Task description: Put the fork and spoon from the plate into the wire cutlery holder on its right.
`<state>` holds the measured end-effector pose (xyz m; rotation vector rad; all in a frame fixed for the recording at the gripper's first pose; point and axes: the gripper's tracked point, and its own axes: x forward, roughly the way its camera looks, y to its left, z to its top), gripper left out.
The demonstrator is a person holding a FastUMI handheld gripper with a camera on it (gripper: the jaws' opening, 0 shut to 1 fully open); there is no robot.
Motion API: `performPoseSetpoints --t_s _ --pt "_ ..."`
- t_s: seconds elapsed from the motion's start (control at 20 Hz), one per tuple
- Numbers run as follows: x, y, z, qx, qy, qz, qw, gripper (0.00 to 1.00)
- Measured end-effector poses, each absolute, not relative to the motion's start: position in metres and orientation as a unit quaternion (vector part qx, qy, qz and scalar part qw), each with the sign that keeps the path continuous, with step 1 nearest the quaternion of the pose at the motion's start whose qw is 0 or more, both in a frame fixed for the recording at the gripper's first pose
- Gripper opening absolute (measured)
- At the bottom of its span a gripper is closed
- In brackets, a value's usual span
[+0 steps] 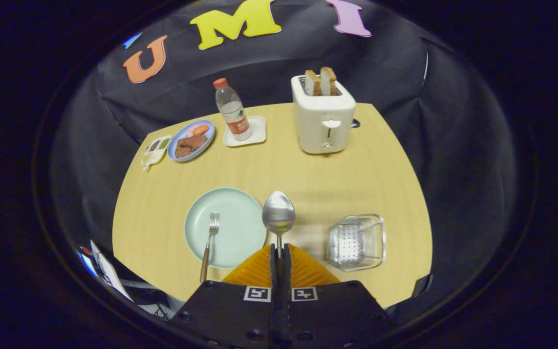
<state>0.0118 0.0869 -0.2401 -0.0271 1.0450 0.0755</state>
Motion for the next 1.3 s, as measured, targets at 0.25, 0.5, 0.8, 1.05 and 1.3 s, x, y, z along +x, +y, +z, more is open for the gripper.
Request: performPoseSetpoints --t_s 0.25,0.5,0.8,1.05,1.3 --pt "-0.001 0.016 -0.230 -0.015 0.545 0.008 0.838 0.01" --pt "-0.012 -0.009 -0.257 0.009 0.611 0.003 0.792 0.01" --pt "0.000 -0.016 -0.296 0.047 0.657 -0.012 0.752 0.01" --pt "0.005 -0.014 -0.317 0.070 0.665 -0.031 0.743 0.02" --pt "0.011 -0.007 -0.309 0.079 0.641 -0.026 0.763 0.29"
